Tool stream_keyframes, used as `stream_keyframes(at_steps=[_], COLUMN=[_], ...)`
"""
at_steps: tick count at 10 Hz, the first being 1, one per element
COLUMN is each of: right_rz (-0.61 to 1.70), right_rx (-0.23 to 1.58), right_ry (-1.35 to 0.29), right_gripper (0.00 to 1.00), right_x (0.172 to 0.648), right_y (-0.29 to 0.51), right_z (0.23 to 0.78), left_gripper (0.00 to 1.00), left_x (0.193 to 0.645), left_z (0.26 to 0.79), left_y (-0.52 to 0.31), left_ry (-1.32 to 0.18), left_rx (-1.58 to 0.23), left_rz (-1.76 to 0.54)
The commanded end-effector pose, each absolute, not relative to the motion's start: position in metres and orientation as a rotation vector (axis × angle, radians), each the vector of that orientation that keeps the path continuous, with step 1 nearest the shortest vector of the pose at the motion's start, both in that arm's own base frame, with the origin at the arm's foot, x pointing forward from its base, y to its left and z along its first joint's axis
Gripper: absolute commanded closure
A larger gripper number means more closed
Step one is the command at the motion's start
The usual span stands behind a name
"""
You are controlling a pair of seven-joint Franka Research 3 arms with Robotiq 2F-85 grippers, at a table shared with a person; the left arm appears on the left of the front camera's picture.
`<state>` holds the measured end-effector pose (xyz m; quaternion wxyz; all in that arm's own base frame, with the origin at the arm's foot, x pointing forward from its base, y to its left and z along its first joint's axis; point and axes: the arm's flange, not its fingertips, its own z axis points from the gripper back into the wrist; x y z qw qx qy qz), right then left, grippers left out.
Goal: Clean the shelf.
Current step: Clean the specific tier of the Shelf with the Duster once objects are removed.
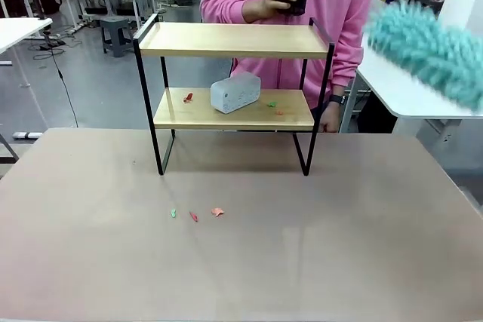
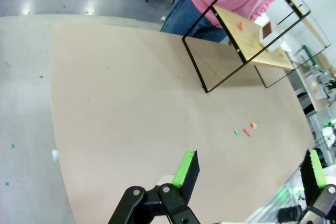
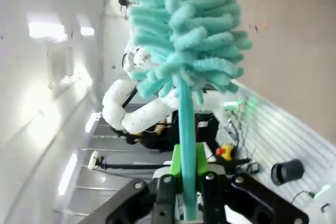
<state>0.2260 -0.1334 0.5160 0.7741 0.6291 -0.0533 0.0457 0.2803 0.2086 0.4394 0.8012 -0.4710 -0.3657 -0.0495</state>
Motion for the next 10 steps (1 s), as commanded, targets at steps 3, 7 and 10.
stream_keyframes(at_steps=[3, 7, 10], right_rz=[0.006, 0.063, 0.063], right_rx=[1.371, 1.429, 1.429], right_ry=[0.28, 0.112, 0.112], right_gripper=[1.0, 1.0, 1.0], right_x=[0.242, 0.21, 0.21], right_y=[-0.127, -0.127, -0.127], right_z=[0.455, 0.457, 0.457], left_gripper=[0.0, 0.0, 0.0], left_x=[0.281, 0.281, 0.281], left_z=[0.439, 0.439, 0.439], left_y=[0.207, 0.207, 0.207], left_ry=[-0.811, -0.811, -0.811], left_rx=[-1.021, -1.021, -1.021], left_rz=[-0.116, -0.116, -0.116])
